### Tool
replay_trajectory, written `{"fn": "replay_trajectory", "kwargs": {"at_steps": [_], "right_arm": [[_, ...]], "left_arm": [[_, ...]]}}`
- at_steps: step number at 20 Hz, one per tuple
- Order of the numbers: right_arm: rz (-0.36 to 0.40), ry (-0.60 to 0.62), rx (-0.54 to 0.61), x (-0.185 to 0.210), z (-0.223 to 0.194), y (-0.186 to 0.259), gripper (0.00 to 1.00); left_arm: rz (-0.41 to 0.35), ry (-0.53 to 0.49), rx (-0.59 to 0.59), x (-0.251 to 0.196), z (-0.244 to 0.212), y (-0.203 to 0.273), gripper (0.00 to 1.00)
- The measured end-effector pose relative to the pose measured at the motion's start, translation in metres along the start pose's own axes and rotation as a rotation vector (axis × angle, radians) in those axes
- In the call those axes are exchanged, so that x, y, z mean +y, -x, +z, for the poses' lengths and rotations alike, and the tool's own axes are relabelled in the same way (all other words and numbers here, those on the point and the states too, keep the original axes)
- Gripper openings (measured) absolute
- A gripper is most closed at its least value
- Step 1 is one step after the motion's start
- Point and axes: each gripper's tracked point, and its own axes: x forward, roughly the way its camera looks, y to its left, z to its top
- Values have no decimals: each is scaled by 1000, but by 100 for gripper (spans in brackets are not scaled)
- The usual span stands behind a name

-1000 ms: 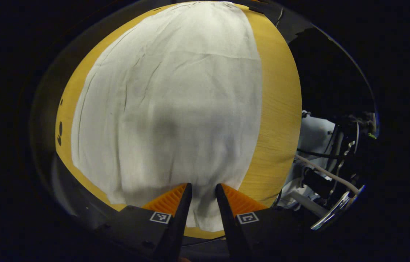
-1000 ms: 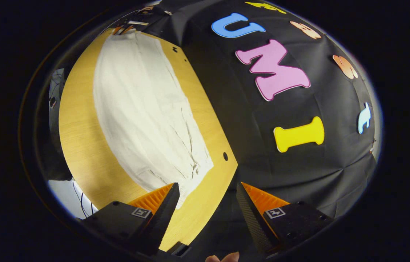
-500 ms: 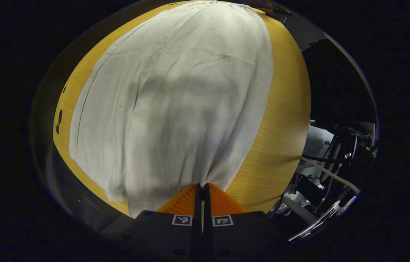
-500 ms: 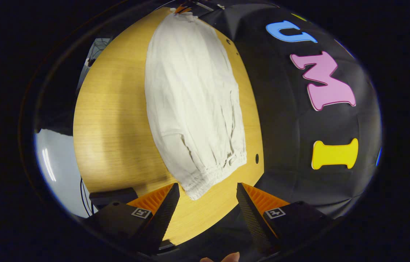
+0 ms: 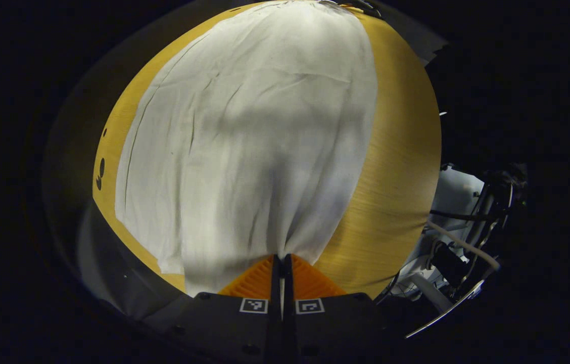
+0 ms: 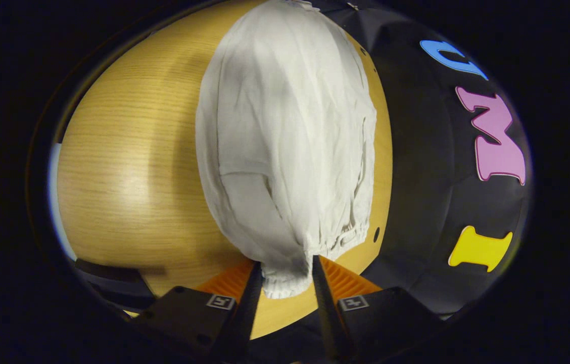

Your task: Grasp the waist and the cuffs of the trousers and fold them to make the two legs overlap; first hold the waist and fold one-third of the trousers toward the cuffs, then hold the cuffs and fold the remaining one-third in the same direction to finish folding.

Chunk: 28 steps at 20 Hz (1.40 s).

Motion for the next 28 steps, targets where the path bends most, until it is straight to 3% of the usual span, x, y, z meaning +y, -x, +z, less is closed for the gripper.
{"fn": "replay_trajectory", "kwargs": {"at_steps": [1,2,3,9,12,13,14,16,17,18,19,23,28], "right_arm": [[13,0,3,1,-1,0,32],[29,-13,-12,2,0,1,15],[45,-36,-11,2,1,4,9],[200,-206,-78,0,15,29,6],[141,-310,-82,-26,12,38,6],[115,-359,-80,-38,12,42,17],[82,-404,-78,-52,13,49,6],[18,-483,-74,-83,16,57,6],[-11,-515,-74,-100,20,60,6],[-39,-548,-69,-114,22,61,17],[-55,-588,-57,-126,20,61,6],[-92,-789,-15,-155,11,45,6],[-117,-948,61,-175,-3,29,7]], "left_arm": [[20,12,-11,4,-1,2,6],[48,25,-24,9,-2,7,5],[71,46,-42,10,-2,9,6],[185,138,-112,18,-9,31,5],[245,207,-139,27,-7,37,5],[274,220,-157,36,-3,43,5],[302,233,-173,44,2,49,5],[351,259,-200,58,11,61,5],[371,273,-209,67,16,63,5],[388,285,-217,77,22,64,6],[404,297,-225,87,24,62,5],[477,368,-261,126,45,59,6],[572,463,-325,184,76,53,5]]}}
